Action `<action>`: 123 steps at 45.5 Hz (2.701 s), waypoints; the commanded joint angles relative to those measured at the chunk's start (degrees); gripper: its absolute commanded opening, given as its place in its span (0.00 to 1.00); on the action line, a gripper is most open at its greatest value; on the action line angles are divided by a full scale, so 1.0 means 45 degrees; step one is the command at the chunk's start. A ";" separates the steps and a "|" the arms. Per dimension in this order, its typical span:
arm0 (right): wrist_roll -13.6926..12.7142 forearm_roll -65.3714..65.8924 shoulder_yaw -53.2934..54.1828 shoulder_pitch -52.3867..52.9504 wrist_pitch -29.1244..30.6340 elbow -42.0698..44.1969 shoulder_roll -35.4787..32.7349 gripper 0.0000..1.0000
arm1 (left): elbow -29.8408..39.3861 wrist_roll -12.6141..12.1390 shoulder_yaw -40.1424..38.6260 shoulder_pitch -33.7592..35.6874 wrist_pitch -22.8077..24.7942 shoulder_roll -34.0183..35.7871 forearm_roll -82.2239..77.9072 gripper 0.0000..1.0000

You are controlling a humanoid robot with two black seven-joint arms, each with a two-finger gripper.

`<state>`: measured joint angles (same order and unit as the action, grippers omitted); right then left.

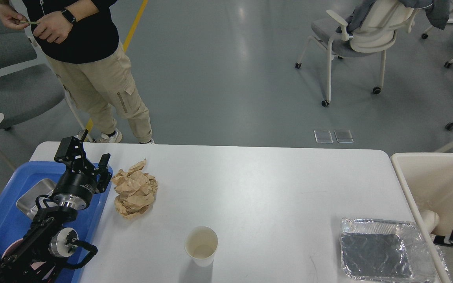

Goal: Tidy desktop
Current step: 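Lower the right gripper to the edge of the foil tray, then grasp the foil tray edge with the right gripper and tilt it up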

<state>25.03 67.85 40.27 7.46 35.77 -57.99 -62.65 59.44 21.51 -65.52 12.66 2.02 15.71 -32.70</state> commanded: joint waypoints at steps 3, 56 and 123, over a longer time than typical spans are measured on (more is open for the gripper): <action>0.0024 0.0860 -0.0726 0.0451 -0.0001 -0.0160 0.0484 1.00 | -0.0005 0.0024 -0.0030 -0.0098 -0.0001 0.0025 0.0001 0.97; -0.0191 0.0645 -0.1196 0.1603 -0.0118 0.3199 0.2320 1.00 | -0.0005 0.0570 -0.0108 -0.0860 0.0117 0.0357 0.0021 0.97; -0.0054 -0.0097 -0.1938 0.2170 -0.0196 0.3687 0.4195 1.00 | -0.0103 0.0668 -0.0264 -0.0879 0.0117 0.0728 0.0060 0.97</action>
<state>24.76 67.32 32.17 17.21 35.04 -41.66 -44.94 58.97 24.45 -66.71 8.78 2.55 18.87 -32.44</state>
